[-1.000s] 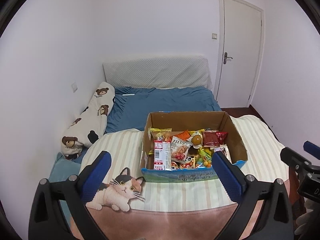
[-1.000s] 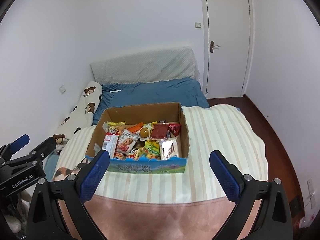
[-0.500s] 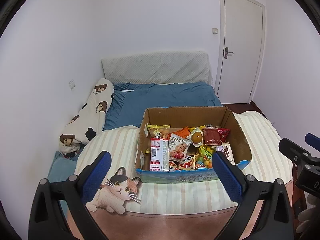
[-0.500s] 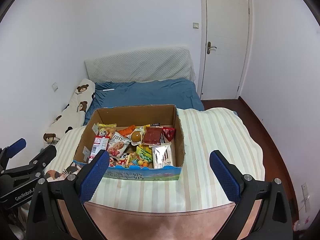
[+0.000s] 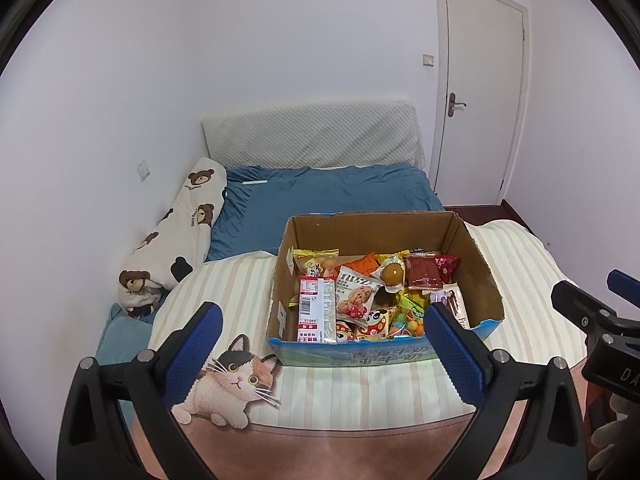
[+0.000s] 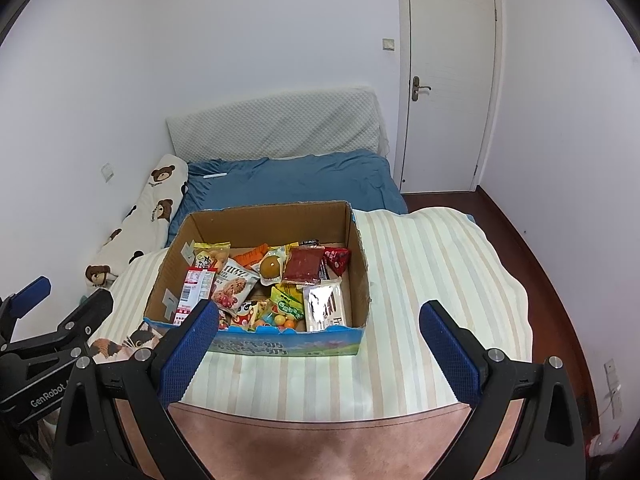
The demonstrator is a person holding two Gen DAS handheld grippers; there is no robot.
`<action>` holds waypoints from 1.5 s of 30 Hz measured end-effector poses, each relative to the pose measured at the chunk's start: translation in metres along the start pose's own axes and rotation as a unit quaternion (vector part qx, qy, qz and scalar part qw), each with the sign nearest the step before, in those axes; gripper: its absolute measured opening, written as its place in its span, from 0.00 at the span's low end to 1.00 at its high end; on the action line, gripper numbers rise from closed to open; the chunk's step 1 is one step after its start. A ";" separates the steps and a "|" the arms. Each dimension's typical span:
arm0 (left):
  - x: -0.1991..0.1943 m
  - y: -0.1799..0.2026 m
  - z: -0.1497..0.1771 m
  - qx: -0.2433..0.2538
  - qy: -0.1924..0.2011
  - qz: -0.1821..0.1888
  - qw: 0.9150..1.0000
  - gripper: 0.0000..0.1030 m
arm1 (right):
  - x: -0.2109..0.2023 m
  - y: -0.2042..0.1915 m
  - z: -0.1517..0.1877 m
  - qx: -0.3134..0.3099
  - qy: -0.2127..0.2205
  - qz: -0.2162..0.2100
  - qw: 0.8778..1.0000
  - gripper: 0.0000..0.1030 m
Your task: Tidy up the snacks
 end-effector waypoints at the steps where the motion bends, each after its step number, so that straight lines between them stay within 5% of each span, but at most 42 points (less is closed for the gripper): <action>1: 0.000 0.001 0.000 0.000 0.001 0.001 1.000 1.00 | 0.000 0.000 0.001 -0.001 0.000 0.001 1.000 0.99; 45: -0.004 0.006 -0.001 0.007 0.006 0.008 1.000 1.00 | -0.004 0.000 0.005 0.006 -0.001 0.004 1.000 0.99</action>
Point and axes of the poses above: each gripper's, at about its wrist camera, not at the fingertips, and x roughly the way its jaws point, y to its right, z to its underside, the point moved 2 cm from there along x, roughly the way its jaws point, and after that the axes turned 8 degrees about x, right-handed, at the moved point
